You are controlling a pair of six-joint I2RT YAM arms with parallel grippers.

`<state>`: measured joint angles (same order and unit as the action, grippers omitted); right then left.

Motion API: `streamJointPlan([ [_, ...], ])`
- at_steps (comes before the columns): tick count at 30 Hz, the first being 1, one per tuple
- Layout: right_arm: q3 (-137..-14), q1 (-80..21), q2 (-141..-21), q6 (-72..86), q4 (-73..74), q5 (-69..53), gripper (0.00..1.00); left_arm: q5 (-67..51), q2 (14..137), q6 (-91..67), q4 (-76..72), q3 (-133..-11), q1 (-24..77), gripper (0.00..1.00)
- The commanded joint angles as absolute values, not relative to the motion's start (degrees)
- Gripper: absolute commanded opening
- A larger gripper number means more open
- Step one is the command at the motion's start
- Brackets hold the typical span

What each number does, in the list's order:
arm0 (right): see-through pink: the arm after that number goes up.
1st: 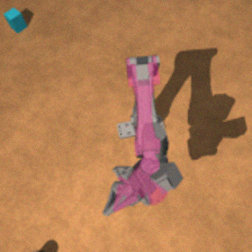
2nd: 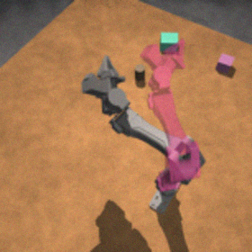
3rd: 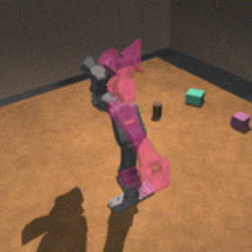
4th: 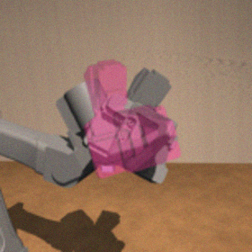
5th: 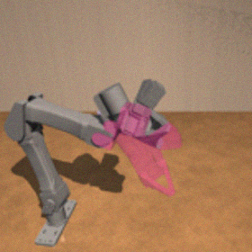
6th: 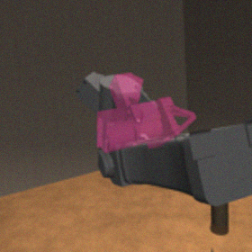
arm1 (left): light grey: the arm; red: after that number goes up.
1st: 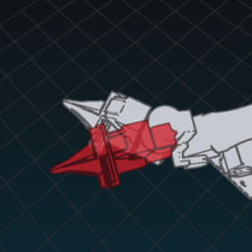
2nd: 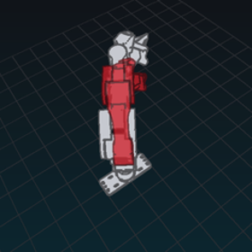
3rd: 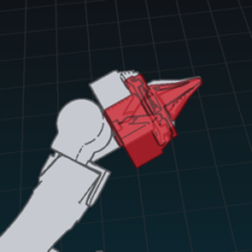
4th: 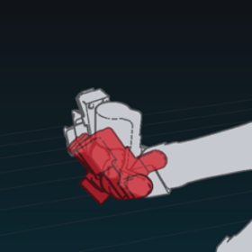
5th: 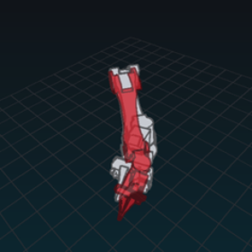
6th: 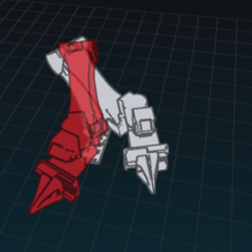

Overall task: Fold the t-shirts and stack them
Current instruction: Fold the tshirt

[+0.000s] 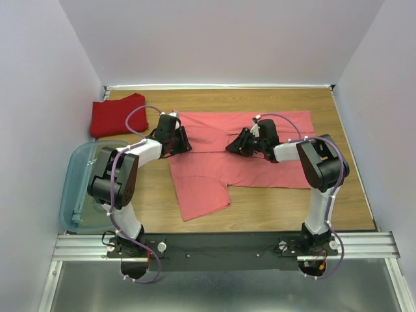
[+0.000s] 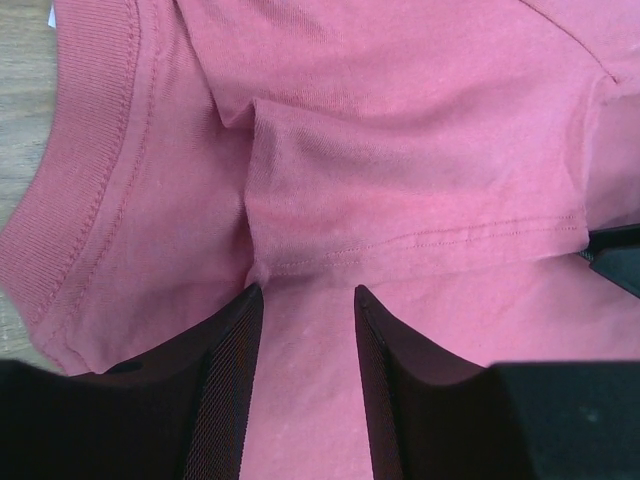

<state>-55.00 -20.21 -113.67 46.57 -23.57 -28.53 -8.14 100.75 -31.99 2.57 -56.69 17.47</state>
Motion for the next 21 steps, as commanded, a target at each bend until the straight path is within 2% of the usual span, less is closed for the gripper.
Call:
streamJointPlan([
  [1,-54.3,-20.3,-112.9,46.5,-23.6,-24.1,0.44,-8.1,101.4,-32.2,1.7,-58.2,18.0,0.47],
  [11,-56.6,-20.4,-114.4,46.7,-23.5,-26.2,0.43,-7.2,102.0,-31.7,2.7,-59.1,18.1,0.39],
  [17,-56.6,-20.4,-114.5,46.6,-23.6,-26.3,0.43,1.6,99.8,-30.7,6.2,-59.8,18.1,0.47],
  [21,-56.5,-20.4,-115.0,46.8,-23.6,-26.5,0.43,2.3,102.0,-30.4,6.8,-61.2,18.1,0.48],
])
